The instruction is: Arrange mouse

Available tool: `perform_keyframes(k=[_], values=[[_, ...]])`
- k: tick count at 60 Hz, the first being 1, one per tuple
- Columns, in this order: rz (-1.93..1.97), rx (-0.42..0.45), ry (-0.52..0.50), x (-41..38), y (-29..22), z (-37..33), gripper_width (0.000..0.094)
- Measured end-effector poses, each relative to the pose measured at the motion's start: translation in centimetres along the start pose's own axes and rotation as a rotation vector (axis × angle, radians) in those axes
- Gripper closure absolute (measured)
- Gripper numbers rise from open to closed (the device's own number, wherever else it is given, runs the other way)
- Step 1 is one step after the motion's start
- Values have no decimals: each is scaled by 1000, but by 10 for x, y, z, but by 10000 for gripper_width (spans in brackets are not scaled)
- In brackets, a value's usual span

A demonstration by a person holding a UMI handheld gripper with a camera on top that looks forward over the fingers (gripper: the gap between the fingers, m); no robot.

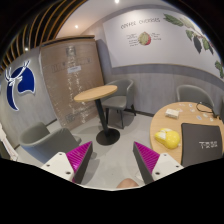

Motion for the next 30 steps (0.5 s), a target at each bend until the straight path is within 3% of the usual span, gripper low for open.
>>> perform_keyframes(k=[18,30], values=[[15,-43,287,132,3,-4,96],[-2,-91,331,170,2,18,94]])
Point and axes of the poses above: the point between the fingertips, and its own axes, seen from behind it with the camera up: x to the right, y down, z forward, the way the camera looks, the point moved 8 cm from there along -z, backward, against the way the camera looks, and after that the axes turned 5 degrees about y, right-handed, at the moved point
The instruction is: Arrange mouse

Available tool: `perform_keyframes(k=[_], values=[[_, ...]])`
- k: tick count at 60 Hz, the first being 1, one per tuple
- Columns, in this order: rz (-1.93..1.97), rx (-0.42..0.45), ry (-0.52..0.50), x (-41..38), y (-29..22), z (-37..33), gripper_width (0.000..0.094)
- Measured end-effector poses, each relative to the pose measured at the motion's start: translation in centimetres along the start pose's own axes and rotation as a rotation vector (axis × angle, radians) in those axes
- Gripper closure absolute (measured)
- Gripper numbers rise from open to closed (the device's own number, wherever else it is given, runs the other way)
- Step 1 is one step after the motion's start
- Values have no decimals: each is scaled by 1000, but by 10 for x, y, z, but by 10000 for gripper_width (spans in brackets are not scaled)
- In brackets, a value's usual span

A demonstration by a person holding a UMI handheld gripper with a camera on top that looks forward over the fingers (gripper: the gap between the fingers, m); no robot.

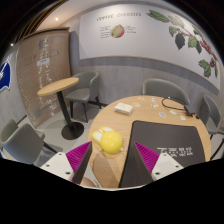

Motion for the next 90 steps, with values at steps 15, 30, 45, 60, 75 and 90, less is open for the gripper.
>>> perform_keyframes(k=[15,30,45,60,75,90], values=[[1,-71,-15,3,-21,43,92],[-5,-102,-8,5,-39,80,435],[0,105,-25,21,-79,31,560],[130,111,187,151,-50,-19,565],[128,-78,154,175,15,-7,490],[94,57,56,188,18,-68,72]])
Point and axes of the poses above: the point between the fingertips, and its own axes, seen from behind it with the camera up: x to the right, y down, z forward, the way the camera looks, the point moved 8 cm from there along -z, backward, against the way the camera looks, and after that the axes turned 5 degrees about y, right-handed, at the moved point
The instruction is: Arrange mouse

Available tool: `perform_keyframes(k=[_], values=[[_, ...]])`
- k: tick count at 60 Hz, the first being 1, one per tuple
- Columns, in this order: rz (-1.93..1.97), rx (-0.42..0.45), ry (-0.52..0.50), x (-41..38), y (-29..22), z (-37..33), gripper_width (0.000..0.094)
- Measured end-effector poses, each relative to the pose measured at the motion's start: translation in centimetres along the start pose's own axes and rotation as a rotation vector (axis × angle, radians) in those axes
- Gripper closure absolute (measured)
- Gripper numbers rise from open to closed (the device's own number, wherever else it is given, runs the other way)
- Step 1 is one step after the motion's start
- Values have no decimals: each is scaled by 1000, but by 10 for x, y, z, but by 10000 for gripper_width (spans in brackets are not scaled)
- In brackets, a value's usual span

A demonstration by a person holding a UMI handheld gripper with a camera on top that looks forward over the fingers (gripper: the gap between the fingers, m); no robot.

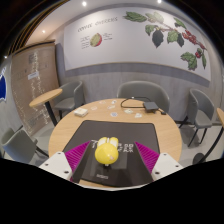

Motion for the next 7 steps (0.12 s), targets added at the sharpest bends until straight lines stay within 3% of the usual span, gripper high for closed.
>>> perform_keyframes(k=[7], values=[[50,59,-68,9,8,-40,72]])
Point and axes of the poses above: the point between the fingertips, and its own axes, seen from behind it with the camera up: x to the right, y down, z forward, the way the camera looks, the point moved 8 cm from there along -z, backward, against the way the camera looks, and after that the axes turned 5 degrees about y, right-handed, at the moved point
